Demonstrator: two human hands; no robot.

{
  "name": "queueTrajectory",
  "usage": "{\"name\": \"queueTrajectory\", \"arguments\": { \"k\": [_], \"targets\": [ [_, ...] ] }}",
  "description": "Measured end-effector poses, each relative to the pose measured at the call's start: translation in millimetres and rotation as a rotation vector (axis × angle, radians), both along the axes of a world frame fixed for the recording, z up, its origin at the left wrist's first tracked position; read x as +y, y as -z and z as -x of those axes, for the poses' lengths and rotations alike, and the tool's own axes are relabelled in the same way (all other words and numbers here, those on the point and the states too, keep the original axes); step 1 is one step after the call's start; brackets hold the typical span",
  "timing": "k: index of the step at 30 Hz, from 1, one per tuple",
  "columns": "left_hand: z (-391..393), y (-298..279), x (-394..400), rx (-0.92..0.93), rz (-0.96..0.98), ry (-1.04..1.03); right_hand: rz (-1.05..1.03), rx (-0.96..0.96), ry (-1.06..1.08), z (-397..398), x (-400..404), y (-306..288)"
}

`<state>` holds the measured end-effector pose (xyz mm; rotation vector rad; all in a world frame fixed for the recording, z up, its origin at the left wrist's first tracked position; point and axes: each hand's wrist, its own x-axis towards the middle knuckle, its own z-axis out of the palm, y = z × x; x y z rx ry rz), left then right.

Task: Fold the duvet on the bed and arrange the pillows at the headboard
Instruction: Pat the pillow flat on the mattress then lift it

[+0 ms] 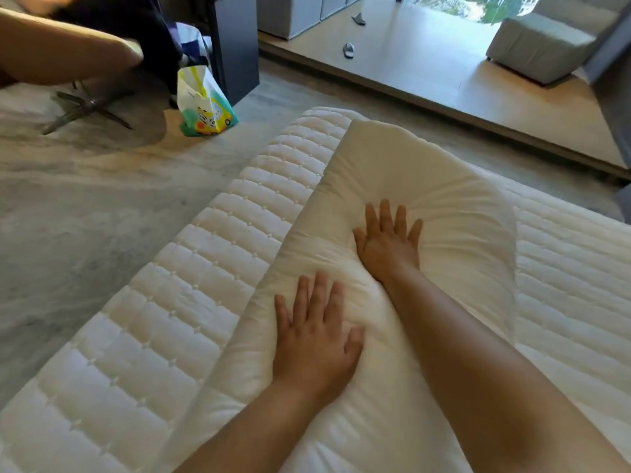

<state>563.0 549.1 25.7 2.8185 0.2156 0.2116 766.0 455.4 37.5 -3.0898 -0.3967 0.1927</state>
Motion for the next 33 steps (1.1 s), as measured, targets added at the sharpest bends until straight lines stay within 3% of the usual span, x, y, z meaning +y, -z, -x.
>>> {"name": "queueTrajectory", "arguments": {
  "k": [4, 15, 19, 21, 23, 25, 29, 33],
  "targets": [
    [-6, 71, 15, 0.162, -0.029, 0.037, 0.009, 0.003, -0.044, -15, 7, 25],
    [-18, 127, 32, 0.12, -0.054, 0.04, -0.041, -0.075, -0.065, -26, 29, 96],
    [-17, 129, 33, 0.125, -0.044, 0.027, -0.117, 0.01, -0.08, -26, 30, 78],
    [-13, 126, 32, 0.131, -0.028, 0.033, -0.272, 0.05, -0.081, -29, 25, 51],
    [-12, 124, 32, 0.131, -0.017, 0.045, -0.38, -0.089, -0.036, -44, 11, 20],
    [-11, 124, 31, 0.116, -0.011, 0.045, -0.276, -0.256, 0.017, -69, -8, -3],
    [-14, 127, 29, 0.091, -0.008, 0.037, -0.036, -0.053, 0.097, -105, -21, 21],
    [-17, 133, 31, 0.091, -0.025, 0.017, 0.052, 0.057, 0.09, -119, -9, 72]
  ]
}}
